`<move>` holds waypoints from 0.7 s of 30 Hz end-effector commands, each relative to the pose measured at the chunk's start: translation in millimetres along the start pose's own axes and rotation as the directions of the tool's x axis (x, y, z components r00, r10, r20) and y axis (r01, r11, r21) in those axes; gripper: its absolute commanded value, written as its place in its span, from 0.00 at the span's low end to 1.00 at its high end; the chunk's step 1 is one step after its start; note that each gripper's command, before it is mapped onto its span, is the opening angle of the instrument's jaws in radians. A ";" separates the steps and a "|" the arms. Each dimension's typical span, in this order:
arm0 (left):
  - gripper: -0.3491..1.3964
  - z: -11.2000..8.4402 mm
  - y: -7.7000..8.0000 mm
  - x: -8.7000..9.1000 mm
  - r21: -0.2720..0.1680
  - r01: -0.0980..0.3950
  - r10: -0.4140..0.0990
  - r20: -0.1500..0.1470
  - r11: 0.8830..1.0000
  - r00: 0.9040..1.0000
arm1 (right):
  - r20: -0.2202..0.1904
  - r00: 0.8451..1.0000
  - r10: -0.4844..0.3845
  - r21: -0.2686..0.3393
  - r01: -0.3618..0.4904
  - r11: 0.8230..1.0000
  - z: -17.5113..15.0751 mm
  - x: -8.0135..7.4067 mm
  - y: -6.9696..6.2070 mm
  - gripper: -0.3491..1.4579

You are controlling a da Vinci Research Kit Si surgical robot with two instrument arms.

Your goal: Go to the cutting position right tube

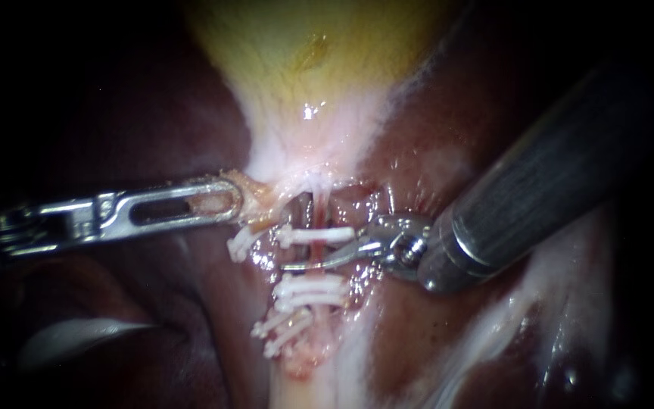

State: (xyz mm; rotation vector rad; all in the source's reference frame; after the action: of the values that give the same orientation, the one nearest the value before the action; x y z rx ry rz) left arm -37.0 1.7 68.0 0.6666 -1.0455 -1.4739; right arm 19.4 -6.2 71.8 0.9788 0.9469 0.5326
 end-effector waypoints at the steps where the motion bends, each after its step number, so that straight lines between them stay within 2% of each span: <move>1: 0.00 0.0 0.0 0.0 0.000 -0.001 0.001 0.000 1.000 1.000 | 0.000 1.000 0.000 0.000 0.000 1.000 0.0 0.0 0.0 0.98; 21: 0.00 0.0 0.1 0.0 0.001 -0.001 0.001 0.000 1.000 1.000 | 0.000 1.000 -0.012 -0.001 0.012 1.000 -0.2 -0.1 0.0 0.98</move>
State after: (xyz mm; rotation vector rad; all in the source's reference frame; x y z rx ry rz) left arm -36.9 1.7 68.0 0.6666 -1.0462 -1.4727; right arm 19.1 -6.2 71.9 0.9703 0.9511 0.5233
